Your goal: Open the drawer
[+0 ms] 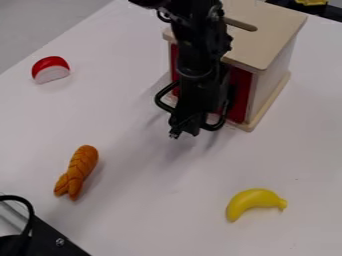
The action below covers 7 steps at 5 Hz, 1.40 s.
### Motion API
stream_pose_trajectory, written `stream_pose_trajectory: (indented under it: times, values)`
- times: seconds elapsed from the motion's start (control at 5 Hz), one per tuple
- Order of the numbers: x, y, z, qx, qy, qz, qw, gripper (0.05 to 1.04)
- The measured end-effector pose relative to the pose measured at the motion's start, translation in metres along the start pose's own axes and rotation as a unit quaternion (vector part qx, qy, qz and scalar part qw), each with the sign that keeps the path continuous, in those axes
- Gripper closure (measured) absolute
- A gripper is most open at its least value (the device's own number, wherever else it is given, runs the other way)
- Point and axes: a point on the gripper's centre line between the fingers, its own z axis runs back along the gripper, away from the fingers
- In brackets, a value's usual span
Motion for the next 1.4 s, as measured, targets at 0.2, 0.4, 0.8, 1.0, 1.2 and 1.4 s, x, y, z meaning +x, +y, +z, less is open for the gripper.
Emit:
stream_pose_trajectory:
  times: [0.2,0.4,0.8,1.0,1.2,1.4]
  values:
    - [-0.001,-0.012,0.000,-0.003,0.004,0.000,1.0000,0.959]
    - [-0.002,-0.024,0.001,-0.010,0.010,0.001,0.9999,0.959]
    - [-0.011,-0.063,0.008,-0.022,0.010,0.014,0.9996,0.959]
    - [-0.011,-0.072,0.005,-0.021,0.018,0.006,0.9996,0.963]
    - [-0.007,-0.080,0.002,-0.020,0.024,0.008,0.9995,0.964]
    - [-0.007,-0.088,0.001,-0.021,0.028,0.004,0.9994,0.964]
